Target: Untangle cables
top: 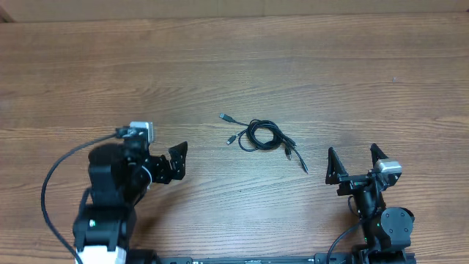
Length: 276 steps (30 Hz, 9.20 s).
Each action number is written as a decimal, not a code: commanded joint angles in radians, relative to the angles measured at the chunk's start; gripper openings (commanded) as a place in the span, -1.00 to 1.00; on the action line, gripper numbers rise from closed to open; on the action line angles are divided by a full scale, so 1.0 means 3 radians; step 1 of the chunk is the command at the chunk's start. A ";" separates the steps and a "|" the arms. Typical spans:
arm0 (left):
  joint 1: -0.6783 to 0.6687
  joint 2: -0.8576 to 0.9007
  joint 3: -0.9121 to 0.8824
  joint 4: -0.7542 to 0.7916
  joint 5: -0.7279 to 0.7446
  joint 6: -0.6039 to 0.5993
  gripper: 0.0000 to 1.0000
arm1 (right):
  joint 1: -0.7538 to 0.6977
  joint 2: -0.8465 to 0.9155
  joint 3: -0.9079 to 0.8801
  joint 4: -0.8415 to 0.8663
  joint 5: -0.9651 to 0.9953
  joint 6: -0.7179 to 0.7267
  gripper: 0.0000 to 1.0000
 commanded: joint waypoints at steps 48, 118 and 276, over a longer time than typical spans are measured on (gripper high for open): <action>-0.0944 0.1506 0.0732 0.0126 -0.0153 0.0188 0.88 | -0.0015 -0.0027 -0.0034 0.0009 0.0022 -0.0013 1.00; -0.2131 0.3967 0.1574 0.1136 -0.1001 -0.0839 -0.74 | -0.0015 -0.0027 -0.0034 0.0009 0.0023 -0.0013 1.00; -0.2115 0.2916 0.1579 0.0088 -0.1162 -0.0483 -0.92 | -0.0015 0.3067 0.2501 -0.1453 -0.1349 0.0453 1.00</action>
